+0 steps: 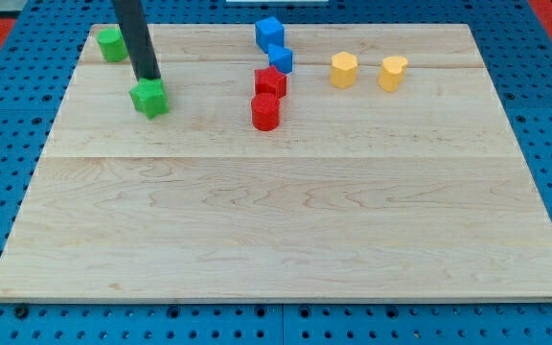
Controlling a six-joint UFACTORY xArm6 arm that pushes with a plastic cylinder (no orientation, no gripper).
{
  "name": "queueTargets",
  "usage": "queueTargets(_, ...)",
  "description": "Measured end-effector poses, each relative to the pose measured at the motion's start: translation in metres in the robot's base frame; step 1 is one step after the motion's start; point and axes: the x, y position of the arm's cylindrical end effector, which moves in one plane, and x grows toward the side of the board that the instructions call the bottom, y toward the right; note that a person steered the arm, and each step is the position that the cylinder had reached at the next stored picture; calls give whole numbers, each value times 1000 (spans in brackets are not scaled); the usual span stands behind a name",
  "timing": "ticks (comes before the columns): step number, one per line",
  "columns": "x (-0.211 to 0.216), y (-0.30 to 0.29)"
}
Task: Push the green circle to the left of the green star
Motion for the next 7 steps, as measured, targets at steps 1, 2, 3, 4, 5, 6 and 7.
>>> queueTargets(1, 47, 20)
queueTargets(2, 28, 27)
queueTargets(3, -55, 26)
queueTargets(4, -128, -15)
queueTargets(5, -137, -89)
queueTargets(6, -89, -80)
queueTargets(7, -90, -49)
